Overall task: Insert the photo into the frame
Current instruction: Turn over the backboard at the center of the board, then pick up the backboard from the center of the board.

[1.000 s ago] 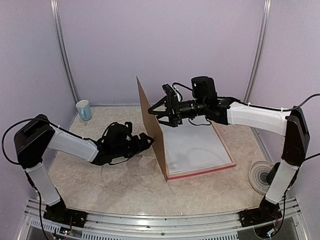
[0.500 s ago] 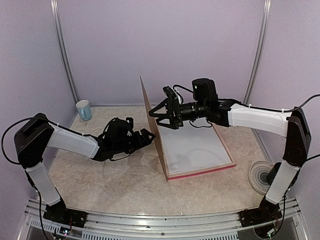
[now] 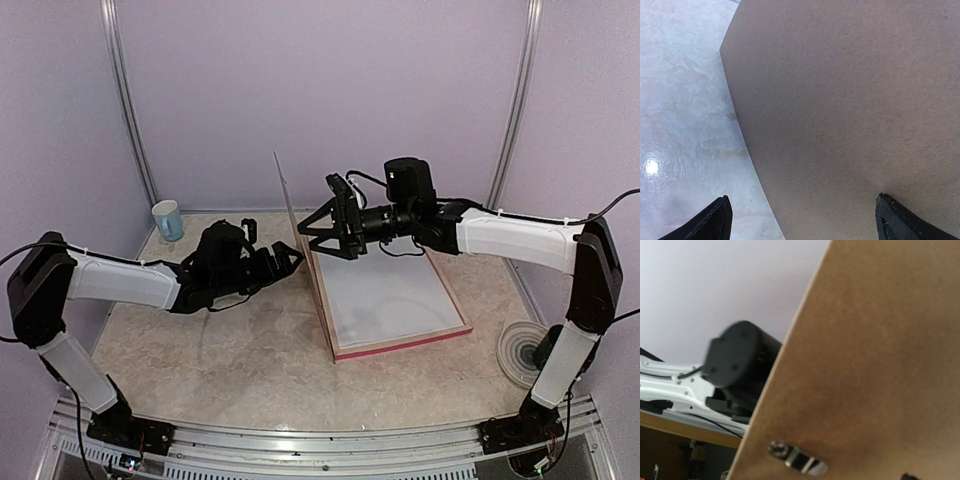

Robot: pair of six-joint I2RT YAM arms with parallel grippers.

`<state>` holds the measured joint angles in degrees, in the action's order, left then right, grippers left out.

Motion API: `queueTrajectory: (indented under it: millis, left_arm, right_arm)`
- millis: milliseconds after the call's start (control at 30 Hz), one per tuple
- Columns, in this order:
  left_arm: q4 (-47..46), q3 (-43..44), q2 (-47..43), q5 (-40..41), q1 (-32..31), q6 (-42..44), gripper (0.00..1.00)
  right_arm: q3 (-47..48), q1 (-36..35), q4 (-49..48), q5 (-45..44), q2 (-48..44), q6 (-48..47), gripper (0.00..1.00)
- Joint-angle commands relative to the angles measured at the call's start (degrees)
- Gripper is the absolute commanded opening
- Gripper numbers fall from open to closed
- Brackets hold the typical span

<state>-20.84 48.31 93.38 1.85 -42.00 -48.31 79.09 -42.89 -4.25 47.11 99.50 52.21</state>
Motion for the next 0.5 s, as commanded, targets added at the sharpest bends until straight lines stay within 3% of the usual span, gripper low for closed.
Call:
queueTrajectory:
  millis: [0, 467]
  left_arm:
    - [2.0, 2.65, -4.0, -1.05, 0.43, 1.45, 0.99]
    - [4.06, 4.2, -11.27, -1.5, 0.43, 0.67, 0.99]
  right_arm:
    - [-0.86, 0.07, -1.02, -0.09, -1.03, -0.17, 0.85]
    - [-4.23, 1.28, -1.72, 0.15, -1.24, -1.05, 0.86]
